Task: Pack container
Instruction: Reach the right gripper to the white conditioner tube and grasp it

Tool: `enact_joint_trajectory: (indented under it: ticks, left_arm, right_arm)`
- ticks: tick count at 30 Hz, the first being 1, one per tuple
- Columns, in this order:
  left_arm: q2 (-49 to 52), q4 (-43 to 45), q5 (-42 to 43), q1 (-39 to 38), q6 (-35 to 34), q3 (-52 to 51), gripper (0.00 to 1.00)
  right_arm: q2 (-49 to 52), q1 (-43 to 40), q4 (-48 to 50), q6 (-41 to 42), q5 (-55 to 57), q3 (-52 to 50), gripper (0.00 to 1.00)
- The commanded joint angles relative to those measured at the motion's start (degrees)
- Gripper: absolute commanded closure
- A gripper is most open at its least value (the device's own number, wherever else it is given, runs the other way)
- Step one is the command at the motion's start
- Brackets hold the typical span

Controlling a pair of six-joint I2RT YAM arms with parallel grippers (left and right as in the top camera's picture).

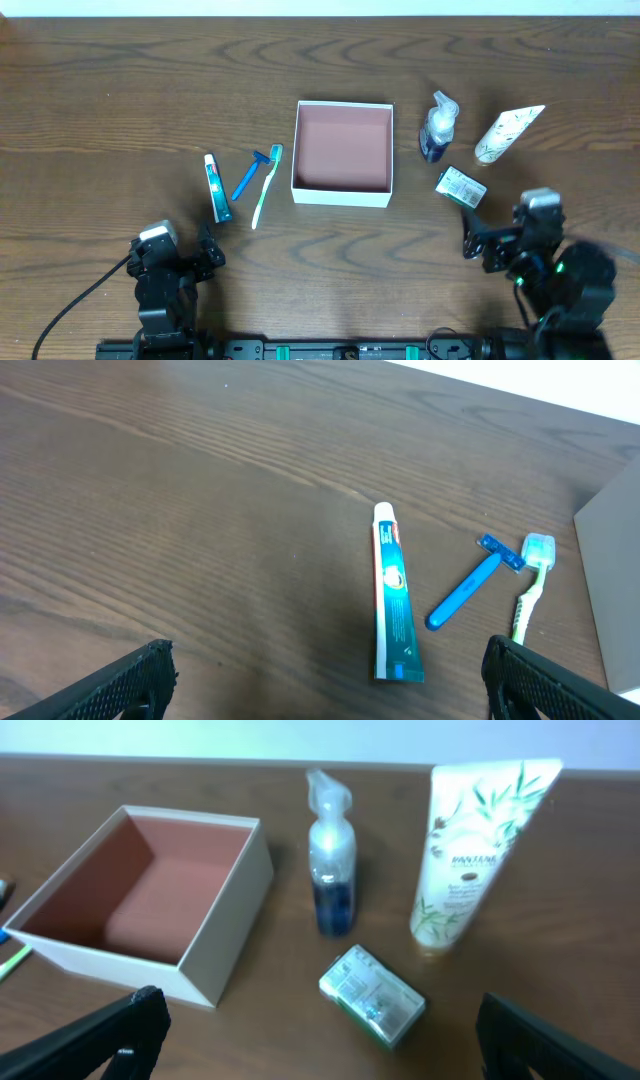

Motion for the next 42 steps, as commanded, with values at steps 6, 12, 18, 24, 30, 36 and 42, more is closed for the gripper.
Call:
enact_joint_trajectory:
  ticks: [6, 12, 18, 24, 30, 36, 42]
  left_arm:
    - [-0.4, 0.1, -0.5, -0.2, 0.5, -1.1, 0.02]
    - [-0.4, 0.1, -0.5, -0.2, 0.5, -1.1, 0.02]
    - [-0.4, 0.1, -0.5, -0.2, 0.5, -1.1, 0.02]
    - [-0.4, 0.1, -0.5, -0.2, 0.5, -1.1, 0.02]
    - [-0.4, 0.1, -0.5, -0.2, 0.5, -1.1, 0.02]
    - [-0.4, 0.1, -0.5, -0.2, 0.5, -1.1, 0.02]
    - [-0.4, 0.1, -0.5, -0.2, 0.5, -1.1, 0.02]
  right_arm:
    - [26.8, 0.6, -16.0, 0.6, 2.6, 28.7, 0.01]
    - [37.0, 0.6, -20.0, 0.6, -3.1, 36.4, 0.01]
    - [43.5, -0.3, -20.5, -1.2, -2.0, 41.1, 0.01]
    - [50.4, -1.1, -23.5, -0.7, 4.6, 49.4, 0.01]
    - [55.2, -2.2, -23.8, -0.1, 12.2, 55.1, 0.01]
    - [60.4, -4.4, -21.3, -8.0, 11.1, 56.7, 0.01]
    - [66.6, -4.5, -22.6, -8.8, 10.5, 56.7, 0.08]
